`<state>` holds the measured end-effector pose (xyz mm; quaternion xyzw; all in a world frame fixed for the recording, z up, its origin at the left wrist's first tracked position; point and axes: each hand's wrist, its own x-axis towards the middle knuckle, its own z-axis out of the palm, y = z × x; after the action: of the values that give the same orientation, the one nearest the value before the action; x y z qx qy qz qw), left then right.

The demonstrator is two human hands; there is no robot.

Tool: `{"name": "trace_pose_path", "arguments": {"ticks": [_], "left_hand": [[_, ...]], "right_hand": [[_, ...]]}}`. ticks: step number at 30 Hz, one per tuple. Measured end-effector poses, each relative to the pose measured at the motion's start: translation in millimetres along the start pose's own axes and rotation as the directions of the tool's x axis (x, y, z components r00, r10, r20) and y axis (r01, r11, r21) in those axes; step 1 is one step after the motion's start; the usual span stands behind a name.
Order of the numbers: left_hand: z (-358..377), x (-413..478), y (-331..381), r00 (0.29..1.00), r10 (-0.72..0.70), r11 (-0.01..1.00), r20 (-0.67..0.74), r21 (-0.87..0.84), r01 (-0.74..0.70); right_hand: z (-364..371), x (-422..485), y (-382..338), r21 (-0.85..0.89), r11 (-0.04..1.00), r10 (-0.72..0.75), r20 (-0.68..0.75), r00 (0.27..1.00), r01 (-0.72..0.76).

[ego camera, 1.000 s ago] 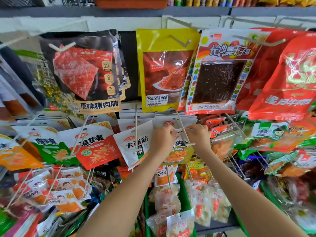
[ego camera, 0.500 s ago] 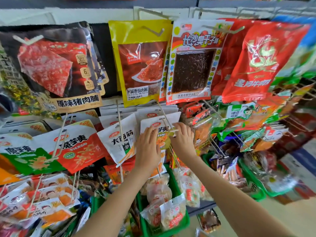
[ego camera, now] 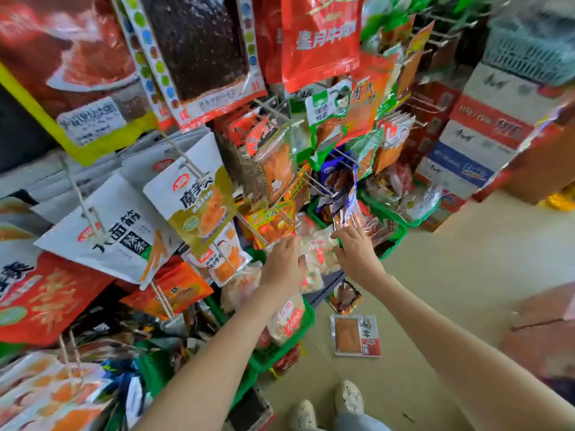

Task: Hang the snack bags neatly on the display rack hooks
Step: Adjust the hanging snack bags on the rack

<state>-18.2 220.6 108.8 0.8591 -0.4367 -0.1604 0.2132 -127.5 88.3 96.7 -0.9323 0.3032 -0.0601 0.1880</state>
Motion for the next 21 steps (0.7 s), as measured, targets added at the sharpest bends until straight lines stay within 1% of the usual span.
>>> {"name": "trace_pose_path", "arguments": {"ticks": [2,4,9,11,15,18,21], "left_hand": [[6.1,12.4,20.1,0.999,0.04,0.999,-0.008,0.025,-0.04],[8.8,28.1,42.5,0.997,0.077,0.997,-0.032,0.034,-0.076],[-0.8,68.8,101.1,0.99,0.088,0.995,-0.112,0.051,-0.083],[-11.8,88.8,120.3,0.98,0.077,0.995,-0.181,0.076,-0.065],[-45.7,121.2,149.6,0.937,-0.019,0.991,-0.35,0.116,0.063],[-71.5,133.3,159.0,0.909,-0.087,0.974,-0.408,0.158,0.164],[-85.8,136.1,157.4,0.892,-0.124,0.966,-0.435,0.153,0.209]], "right_hand": [[-14.7,-7.7,26.4,0.035,0.995,0.093,-0.042,0.995,-0.092],[-30.9,-9.0,49.7,0.054,0.989,0.142,-0.084,0.986,-0.138],[-77.2,9.3,92.3,0.031,0.987,0.162,-0.157,0.974,-0.159],[-97.9,25.6,105.6,0.044,0.991,0.132,-0.185,0.974,-0.126],[-146.1,63.6,119.4,0.063,0.998,0.025,-0.194,0.981,-0.013],[-171.9,95.3,118.0,0.043,0.993,-0.106,-0.14,0.984,0.113],[-186.7,125.2,103.0,0.043,0.977,-0.203,-0.086,0.975,0.207]]}}
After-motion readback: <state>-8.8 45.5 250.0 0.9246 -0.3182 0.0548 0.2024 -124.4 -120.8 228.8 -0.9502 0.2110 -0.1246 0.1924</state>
